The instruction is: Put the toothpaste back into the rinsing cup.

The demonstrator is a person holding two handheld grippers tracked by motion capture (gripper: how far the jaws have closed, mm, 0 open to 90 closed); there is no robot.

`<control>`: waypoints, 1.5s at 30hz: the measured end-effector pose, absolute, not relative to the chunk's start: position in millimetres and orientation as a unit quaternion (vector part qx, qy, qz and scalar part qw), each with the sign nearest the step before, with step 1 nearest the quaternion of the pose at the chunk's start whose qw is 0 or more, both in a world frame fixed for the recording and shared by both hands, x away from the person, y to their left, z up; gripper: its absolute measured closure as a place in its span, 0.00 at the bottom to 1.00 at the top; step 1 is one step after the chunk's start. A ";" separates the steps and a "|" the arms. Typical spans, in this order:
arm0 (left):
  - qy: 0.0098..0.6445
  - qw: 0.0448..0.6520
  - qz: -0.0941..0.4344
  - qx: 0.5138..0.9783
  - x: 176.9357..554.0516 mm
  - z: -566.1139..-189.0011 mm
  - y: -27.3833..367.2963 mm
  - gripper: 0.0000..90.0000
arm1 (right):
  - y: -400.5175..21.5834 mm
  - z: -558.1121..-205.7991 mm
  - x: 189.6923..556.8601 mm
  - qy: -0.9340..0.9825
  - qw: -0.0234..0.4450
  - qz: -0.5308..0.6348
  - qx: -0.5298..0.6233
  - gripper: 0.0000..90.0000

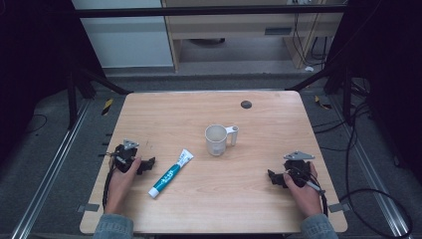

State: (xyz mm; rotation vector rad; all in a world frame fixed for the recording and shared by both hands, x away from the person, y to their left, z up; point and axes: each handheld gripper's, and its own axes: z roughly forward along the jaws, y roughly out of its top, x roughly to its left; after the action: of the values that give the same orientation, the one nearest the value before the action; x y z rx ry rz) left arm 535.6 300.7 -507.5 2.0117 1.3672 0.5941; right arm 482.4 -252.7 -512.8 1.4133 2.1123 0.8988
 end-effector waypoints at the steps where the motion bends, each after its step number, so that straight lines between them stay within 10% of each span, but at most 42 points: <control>1: 0.519 0.313 0.225 0.763 535.5 -507.5 300.7 0.00 | -252.7 -512.8 482.5 0.764 0.221 0.326 0.511 0.01; 45: 0.416 0.218 0.230 0.852 492.7 -429.2 187.2 0.08 | -253.4 -512.8 482.3 0.766 0.219 0.327 0.508 0.01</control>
State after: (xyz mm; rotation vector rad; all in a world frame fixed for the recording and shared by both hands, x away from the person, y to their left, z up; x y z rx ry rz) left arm 492.7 187.2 -429.2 2.3595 1.1524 0.6380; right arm 482.3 -253.4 -512.8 1.4058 2.1191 0.9046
